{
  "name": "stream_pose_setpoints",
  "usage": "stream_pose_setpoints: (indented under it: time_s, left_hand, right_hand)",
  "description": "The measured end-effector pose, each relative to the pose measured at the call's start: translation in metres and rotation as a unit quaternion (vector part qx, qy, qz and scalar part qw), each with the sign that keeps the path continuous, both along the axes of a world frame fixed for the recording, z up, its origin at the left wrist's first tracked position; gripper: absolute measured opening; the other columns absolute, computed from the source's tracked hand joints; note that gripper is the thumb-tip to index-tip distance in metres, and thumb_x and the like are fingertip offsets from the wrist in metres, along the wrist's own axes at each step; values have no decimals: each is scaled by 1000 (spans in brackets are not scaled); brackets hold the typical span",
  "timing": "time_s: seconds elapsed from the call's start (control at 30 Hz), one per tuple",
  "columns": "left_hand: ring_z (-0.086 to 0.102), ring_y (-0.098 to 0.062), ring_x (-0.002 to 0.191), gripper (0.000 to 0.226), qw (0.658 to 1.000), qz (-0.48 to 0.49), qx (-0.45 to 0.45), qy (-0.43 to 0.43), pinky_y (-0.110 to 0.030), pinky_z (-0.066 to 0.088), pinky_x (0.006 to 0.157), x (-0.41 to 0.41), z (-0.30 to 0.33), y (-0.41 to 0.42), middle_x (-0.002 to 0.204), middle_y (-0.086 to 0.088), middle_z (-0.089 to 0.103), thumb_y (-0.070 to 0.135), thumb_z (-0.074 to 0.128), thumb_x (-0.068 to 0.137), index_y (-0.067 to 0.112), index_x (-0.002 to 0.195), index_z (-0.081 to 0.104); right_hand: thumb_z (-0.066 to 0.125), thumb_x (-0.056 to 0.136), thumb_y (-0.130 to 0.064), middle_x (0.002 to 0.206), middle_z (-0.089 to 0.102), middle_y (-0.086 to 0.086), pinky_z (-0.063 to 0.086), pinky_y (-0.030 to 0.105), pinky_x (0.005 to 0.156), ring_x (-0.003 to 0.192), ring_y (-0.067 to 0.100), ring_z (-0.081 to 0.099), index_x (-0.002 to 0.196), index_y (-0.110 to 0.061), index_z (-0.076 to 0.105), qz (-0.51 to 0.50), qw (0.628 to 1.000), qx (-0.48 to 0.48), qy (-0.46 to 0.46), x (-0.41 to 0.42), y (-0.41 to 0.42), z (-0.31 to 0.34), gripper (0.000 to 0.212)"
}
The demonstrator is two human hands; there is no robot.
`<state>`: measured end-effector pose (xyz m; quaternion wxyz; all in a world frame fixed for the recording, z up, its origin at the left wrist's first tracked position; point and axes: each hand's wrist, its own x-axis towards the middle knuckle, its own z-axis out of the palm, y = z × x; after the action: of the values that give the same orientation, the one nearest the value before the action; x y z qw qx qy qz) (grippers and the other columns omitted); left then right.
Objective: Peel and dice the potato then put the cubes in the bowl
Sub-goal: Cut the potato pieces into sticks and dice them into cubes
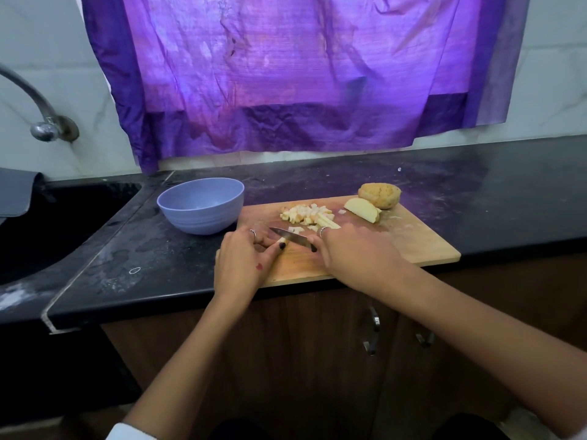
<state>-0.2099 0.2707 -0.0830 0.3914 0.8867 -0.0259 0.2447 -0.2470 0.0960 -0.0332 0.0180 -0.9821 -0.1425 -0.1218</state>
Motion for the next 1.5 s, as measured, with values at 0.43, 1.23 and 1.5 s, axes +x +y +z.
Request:
stream_pose_setpoints:
  time_s: [0.43, 1.23, 1.5]
  left_hand:
    - [62, -21, 91, 13, 1000, 4, 27, -13, -45, 52, 83, 3, 0, -1, 90, 3, 70, 33, 78, 77, 20, 80, 77]
    - [57, -16, 94, 12, 1000, 19, 7, -2, -24, 41, 76, -17, 9, -2, 84, 10, 57, 23, 76, 81, 13, 86, 75]
    - [55, -4, 79, 7, 1000, -6, -7, 6, -13, 39, 71, -13, 11, 1, 84, 14, 57, 17, 76, 80, 10, 84, 76]
  right_hand:
    - [31, 104, -35, 92, 50, 3, 40, 34, 73, 99, 24, 58, 125, -24, 56, 23, 998, -32, 45, 14, 21, 9, 35]
    - [26, 103, -45, 94, 56, 3, 42, 32, 64, 80, 19, 56, 112, -19, 61, 9, 1000, 11, 0, -3, 9, 2, 45]
    - [24, 103, -44, 82, 43, -1, 35, 32, 69, 85, 19, 50, 115, -18, 59, 16, 998, -16, 51, 11, 21, 9, 45]
